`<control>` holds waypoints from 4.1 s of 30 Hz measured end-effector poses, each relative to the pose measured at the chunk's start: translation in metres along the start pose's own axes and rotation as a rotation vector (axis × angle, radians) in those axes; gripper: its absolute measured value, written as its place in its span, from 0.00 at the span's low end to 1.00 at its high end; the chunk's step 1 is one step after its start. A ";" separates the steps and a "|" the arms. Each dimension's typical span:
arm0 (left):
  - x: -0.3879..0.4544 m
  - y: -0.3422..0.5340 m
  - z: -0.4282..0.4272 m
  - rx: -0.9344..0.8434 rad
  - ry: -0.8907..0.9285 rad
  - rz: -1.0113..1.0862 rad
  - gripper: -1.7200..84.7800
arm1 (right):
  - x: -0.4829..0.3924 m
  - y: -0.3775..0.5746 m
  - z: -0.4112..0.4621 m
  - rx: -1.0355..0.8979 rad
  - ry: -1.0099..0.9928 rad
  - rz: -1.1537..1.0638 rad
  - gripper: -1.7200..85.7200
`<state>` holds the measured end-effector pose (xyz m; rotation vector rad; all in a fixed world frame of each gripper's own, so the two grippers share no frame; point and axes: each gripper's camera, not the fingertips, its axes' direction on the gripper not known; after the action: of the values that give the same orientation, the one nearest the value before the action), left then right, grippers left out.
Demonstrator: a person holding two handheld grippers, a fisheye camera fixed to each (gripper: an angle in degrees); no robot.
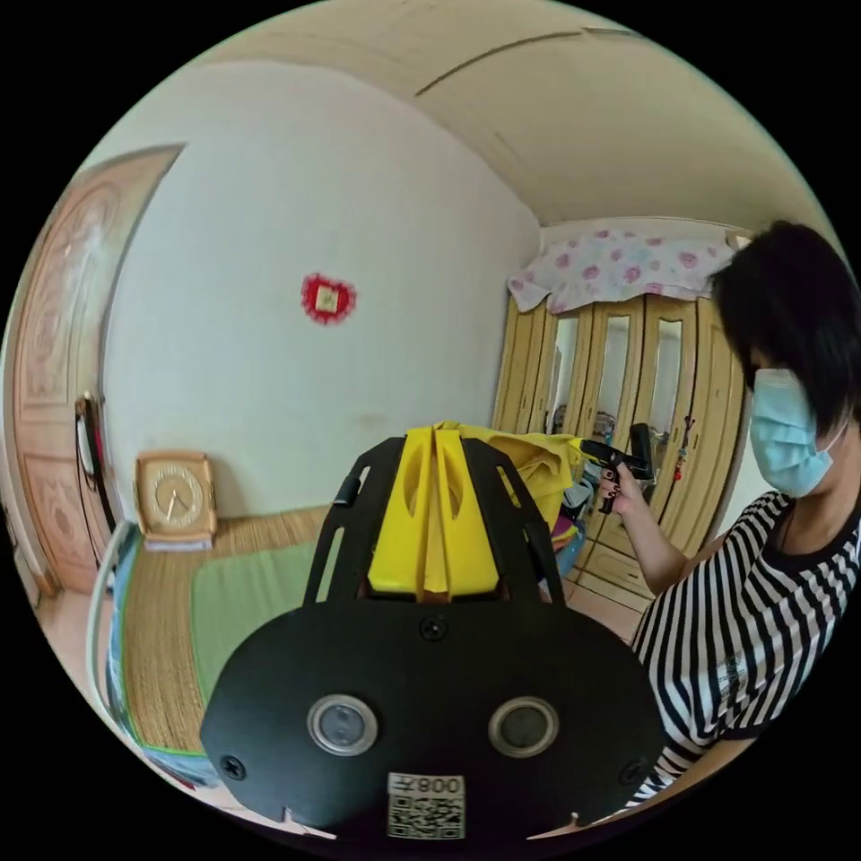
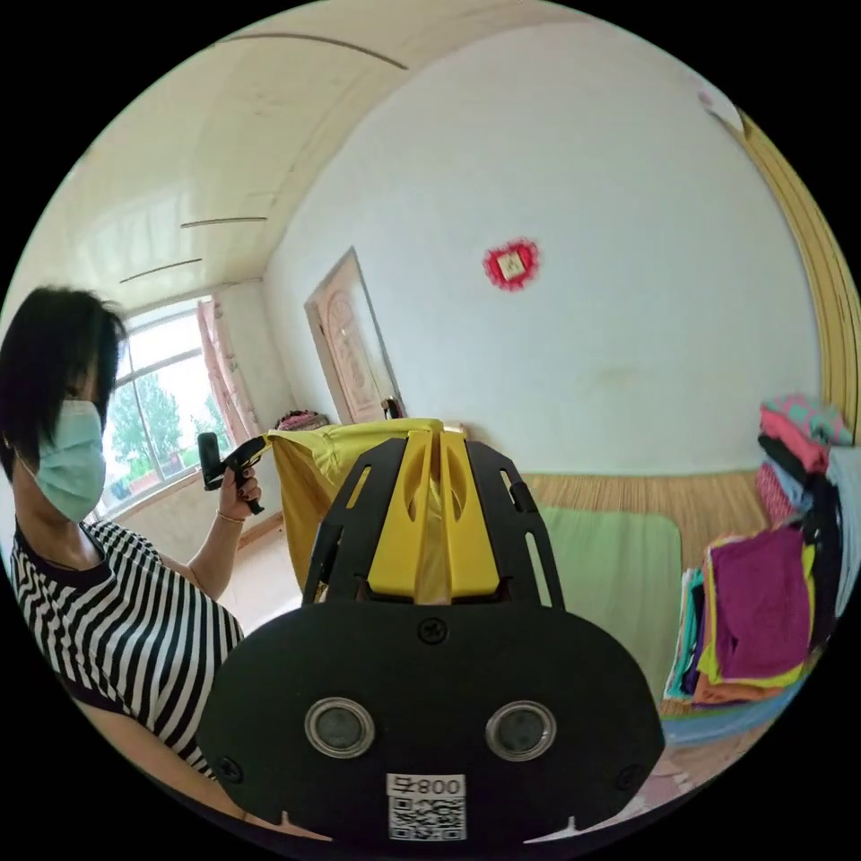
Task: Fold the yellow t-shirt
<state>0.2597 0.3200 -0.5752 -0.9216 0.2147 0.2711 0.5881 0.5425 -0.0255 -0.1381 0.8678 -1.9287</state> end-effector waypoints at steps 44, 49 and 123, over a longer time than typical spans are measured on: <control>-0.404 -0.078 0.416 -0.577 -0.256 -0.240 0.03 | 0.321 -0.249 0.482 -0.499 0.190 0.151 0.06; -0.500 0.022 0.506 -0.844 -0.327 -0.433 0.04 | 0.431 -0.172 0.603 -0.799 0.308 0.359 0.05; -0.685 0.036 0.592 -0.468 -0.507 -0.683 0.07 | 0.381 -0.240 0.573 -0.902 0.426 0.343 0.06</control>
<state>-0.3599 0.7234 -0.0510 -1.2939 -0.6519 -0.0943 0.4670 0.0020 0.4483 -0.0976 1.8717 -1.1440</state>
